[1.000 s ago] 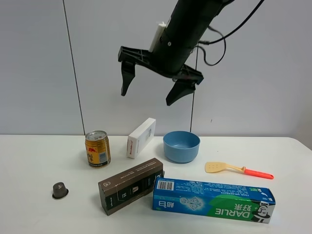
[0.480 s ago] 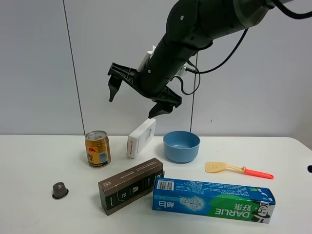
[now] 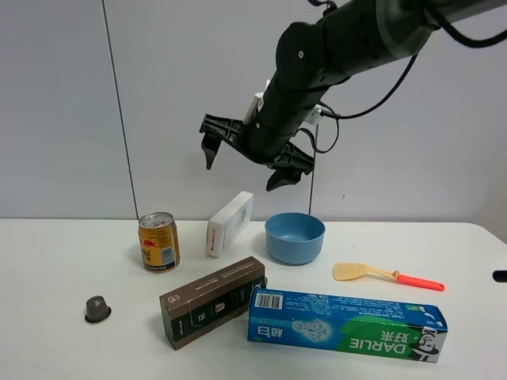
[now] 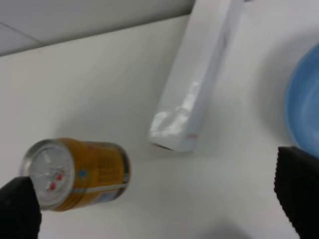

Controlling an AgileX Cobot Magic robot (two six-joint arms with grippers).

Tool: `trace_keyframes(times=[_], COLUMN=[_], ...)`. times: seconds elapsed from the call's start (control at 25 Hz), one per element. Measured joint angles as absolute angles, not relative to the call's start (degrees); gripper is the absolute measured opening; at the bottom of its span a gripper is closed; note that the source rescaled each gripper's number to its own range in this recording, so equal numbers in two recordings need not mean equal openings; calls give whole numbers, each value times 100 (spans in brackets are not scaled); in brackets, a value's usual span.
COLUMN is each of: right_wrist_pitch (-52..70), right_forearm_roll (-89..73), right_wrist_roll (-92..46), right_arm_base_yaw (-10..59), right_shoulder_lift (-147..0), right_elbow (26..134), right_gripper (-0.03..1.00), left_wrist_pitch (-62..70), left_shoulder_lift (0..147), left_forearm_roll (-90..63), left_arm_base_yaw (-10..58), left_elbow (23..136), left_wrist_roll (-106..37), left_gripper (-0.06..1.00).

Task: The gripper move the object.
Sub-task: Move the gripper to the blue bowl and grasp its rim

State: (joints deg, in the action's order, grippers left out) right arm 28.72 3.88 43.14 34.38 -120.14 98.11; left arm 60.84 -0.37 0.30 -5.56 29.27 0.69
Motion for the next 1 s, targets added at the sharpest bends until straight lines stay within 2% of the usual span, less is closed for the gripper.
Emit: trace_keyframes(times=[0.56,1.0], right_wrist_pitch=[3500,3590], right_forearm_roll=[1223,1240], right_wrist_roll=[3910,3620], right_arm_base_yaw=[3407,3277], right_shoulder_lift=[-12245,-12244], right_elbow=[9828,9828], right_gripper=[94,93], left_wrist_pitch=[6084,6084], left_shoulder_lift=[-37,-37], left_forearm_roll=[30,30], left_arm_base_yaw=[-556,-556], left_elbow=[2927,2927], left_wrist_roll=[69,69], left_gripper=[100,100])
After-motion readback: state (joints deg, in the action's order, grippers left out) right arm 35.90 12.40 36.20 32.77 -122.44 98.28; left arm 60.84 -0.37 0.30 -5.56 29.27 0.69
